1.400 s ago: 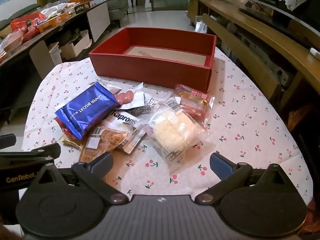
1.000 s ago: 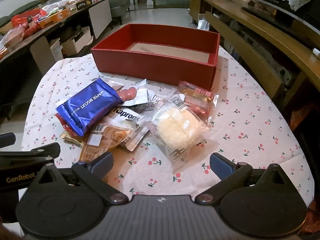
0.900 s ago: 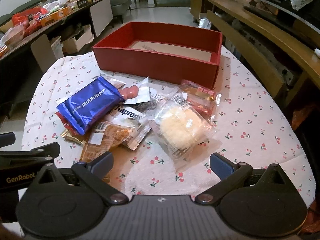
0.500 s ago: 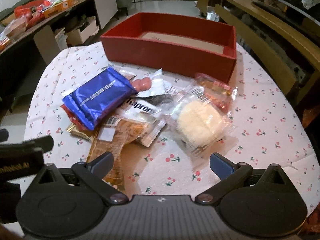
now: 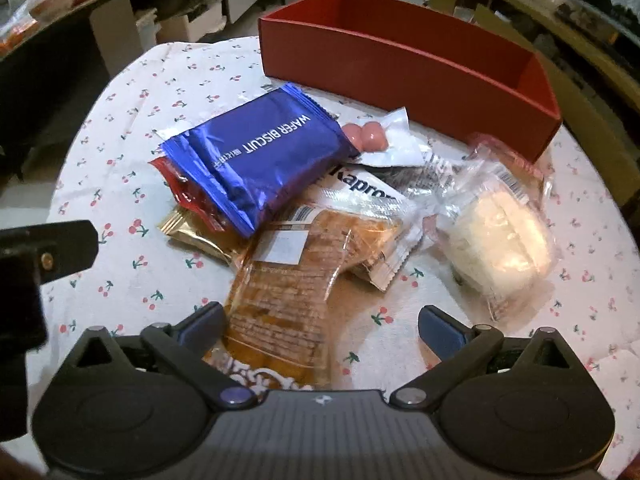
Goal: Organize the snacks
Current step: 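Reach both grippers toward the snack pile in front of the red box, then grasp the blue wafer biscuit pack with left gripper while right grasps brown bread bag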
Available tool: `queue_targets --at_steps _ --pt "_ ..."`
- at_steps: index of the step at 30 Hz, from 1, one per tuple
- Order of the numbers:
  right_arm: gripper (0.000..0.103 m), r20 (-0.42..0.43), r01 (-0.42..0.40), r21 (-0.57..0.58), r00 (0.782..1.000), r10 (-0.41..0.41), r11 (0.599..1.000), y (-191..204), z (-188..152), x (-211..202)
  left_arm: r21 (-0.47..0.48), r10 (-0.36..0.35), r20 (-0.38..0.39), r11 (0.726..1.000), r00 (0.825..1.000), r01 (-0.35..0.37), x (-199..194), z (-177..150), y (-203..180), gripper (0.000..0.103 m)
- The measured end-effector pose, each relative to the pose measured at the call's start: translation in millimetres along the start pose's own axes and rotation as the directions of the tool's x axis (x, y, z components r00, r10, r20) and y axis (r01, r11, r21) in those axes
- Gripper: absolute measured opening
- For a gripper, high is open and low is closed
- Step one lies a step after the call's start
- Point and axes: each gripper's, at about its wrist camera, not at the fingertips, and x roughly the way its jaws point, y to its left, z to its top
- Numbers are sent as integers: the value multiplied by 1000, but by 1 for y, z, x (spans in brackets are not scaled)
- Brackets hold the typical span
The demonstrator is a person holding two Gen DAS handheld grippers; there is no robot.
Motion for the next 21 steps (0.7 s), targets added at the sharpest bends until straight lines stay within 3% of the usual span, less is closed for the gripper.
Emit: queue_targets --at_steps 2,3,5,12,17,21 --pt "101 -27 -10 -7 1000 10 1000 -12 -2 -5 3 -8 -1 1000 1000 8 0 0 -2 103" --pt "87 -33 -17 -5 999 17 1000 -21 -4 -9 4 -14 -2 1000 1000 14 0 0 -3 103" --pt "80 -52 -52 7 997 52 999 -36 -4 -14 8 -22 -3 1000 1000 22 1 1 -5 103" --pt "70 -82 -81 -14 993 80 997 -68 -14 -31 80 -44 4 996 999 44 5 14 -24 103" --pt "73 -84 -98 -21 992 96 995 -71 -11 -22 211 -61 41 976 997 51 20 43 -53 103" --pt "90 -95 -65 -58 994 59 996 -65 -4 -15 358 -25 54 934 998 4 45 58 -84 103"
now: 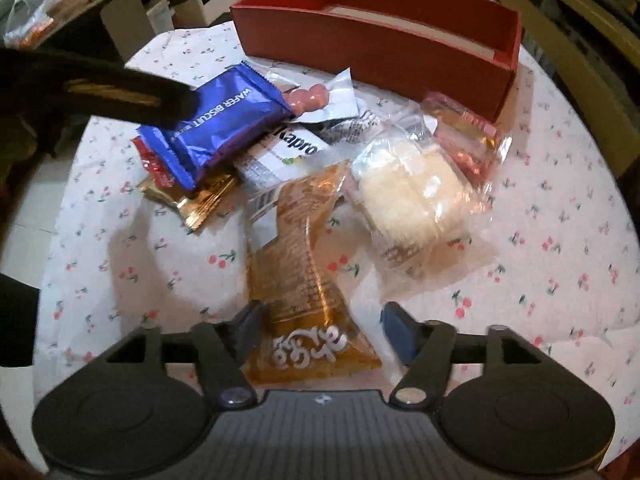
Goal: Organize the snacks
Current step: 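Grasp the blue wafer biscuit pack with left gripper while right grasps brown bread bag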
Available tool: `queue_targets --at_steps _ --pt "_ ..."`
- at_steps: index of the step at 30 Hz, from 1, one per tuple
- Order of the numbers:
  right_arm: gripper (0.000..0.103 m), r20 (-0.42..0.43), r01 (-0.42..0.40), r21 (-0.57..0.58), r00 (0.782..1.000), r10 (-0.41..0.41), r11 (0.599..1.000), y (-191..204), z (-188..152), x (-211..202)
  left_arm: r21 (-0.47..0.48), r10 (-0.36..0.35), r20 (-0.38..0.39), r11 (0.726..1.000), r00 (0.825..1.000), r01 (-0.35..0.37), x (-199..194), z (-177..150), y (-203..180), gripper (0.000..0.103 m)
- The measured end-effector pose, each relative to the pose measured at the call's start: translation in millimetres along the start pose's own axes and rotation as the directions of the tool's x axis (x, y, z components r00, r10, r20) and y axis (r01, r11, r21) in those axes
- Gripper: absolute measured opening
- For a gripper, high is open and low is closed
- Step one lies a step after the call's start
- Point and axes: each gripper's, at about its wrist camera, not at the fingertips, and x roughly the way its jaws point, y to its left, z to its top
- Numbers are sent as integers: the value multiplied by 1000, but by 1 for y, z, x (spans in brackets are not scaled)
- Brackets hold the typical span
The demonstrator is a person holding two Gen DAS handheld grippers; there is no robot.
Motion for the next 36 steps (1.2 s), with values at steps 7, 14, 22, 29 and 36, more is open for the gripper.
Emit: queue_targets --at_steps 7,14,22,29,36 --pt "103 26 72 -119 997 -70 990 15 5 11 140 56 -33 989 998 -51 39 7 -30 103" --pt "103 86 136 -206 989 -121 969 22 -1 2 124 -23 -70 992 997 31 39 9 -25 88" --pt "103 112 143 -140 985 -128 980 -2 -8 -16 39 -153 -123 987 981 158 32 1 -9 58" --pt "103 150 109 -273 986 -69 956 29 -3 -21 -34 -230 -140 973 963 227 27 -3 9 45" --pt "103 154 169 -474 982 -108 864 64 3 15 -29 -227 -140 974 964 225 28 -5 7 56"
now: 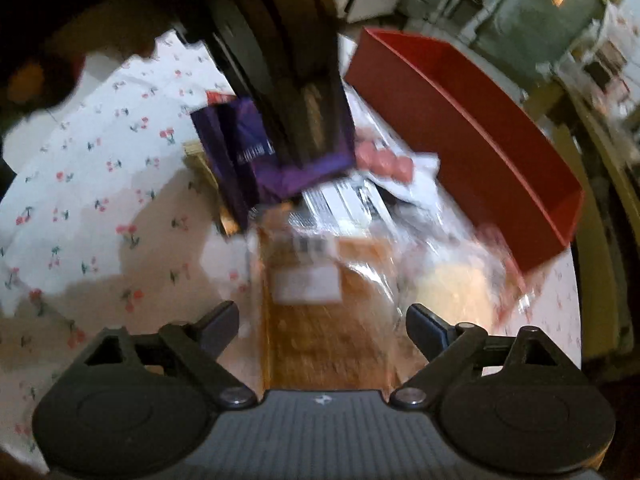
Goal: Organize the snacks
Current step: 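Grasp the blue wafer biscuit pack with left gripper while right grasps brown bread bag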
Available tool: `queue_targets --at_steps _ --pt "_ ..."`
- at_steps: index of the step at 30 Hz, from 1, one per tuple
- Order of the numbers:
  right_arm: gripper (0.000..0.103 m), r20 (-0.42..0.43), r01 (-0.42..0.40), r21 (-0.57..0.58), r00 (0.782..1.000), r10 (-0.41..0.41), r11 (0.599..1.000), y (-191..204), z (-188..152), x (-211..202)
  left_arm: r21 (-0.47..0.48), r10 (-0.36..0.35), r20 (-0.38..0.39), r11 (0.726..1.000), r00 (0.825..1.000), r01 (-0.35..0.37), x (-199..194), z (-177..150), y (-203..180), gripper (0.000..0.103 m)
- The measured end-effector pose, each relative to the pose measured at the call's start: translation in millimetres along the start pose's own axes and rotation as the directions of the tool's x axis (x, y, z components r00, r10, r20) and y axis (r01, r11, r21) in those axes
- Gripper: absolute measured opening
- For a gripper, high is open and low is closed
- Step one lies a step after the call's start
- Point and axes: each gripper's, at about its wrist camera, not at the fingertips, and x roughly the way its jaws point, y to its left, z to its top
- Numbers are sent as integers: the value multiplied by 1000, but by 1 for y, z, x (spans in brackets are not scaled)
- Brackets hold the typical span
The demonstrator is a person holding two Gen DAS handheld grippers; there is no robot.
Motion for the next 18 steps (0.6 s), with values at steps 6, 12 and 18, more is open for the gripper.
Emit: queue_targets --at_steps 6,12,18 --pt "89 -3 -67 41 998 67 997 -15 -1 5 34 38 -19 999 999 -38 11 -1 -7 84" --pt "70 -20 -152 195 987 158 969 -39 -19 -9 15 27 -7 1000 1000 -27 2 -1 -5 54" --pt "68 16 -188 308 981 192 933 -50 -31 -28 -37 -7 -5 999 1000 7 -6 -2 1 38"
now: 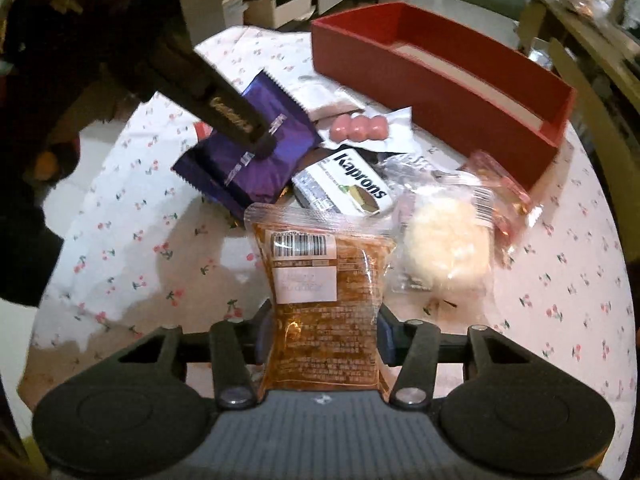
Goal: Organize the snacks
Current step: 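Grasp the blue wafer biscuit pack with left gripper while right grasps brown bread bag, then lift both held packs and carry them over the red box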
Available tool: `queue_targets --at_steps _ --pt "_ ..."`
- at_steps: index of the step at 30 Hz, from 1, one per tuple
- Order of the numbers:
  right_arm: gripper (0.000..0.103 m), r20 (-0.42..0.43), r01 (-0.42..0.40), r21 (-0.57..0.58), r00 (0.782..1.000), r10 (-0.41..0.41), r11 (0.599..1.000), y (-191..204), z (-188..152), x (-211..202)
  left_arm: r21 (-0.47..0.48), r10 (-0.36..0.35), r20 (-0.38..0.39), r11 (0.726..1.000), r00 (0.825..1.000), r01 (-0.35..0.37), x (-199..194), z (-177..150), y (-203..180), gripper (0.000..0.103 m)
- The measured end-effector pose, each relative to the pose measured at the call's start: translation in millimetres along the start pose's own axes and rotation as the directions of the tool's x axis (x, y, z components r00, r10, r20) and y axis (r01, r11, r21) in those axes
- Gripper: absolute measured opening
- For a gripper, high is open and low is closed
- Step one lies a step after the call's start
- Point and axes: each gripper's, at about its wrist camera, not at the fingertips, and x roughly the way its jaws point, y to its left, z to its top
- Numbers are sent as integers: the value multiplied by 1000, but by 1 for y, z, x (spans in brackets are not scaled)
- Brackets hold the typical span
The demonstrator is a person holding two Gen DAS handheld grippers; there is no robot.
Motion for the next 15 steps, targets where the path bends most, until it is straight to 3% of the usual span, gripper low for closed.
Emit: queue_targets --at_steps 9,12,14,15 --pt "67 103 -41 119 994 29 992 -16 -2 -31 -65 -33 11 997 999 33 -10 -3 8 30" --pt "68 101 -43 141 994 29 989 -21 -1 -30 -68 -30 8 997 1000 30 -5 -5 1 45" --pt "68 104 -33 156 994 17 987 -24 -1 -31 -41 13 8 999 1000 -12 -1 -3 -9 73" --pt "68 110 -36 165 994 18 986 -27 -1 -34 -22 44 13 999 999 -44 0 -3 -14 80"
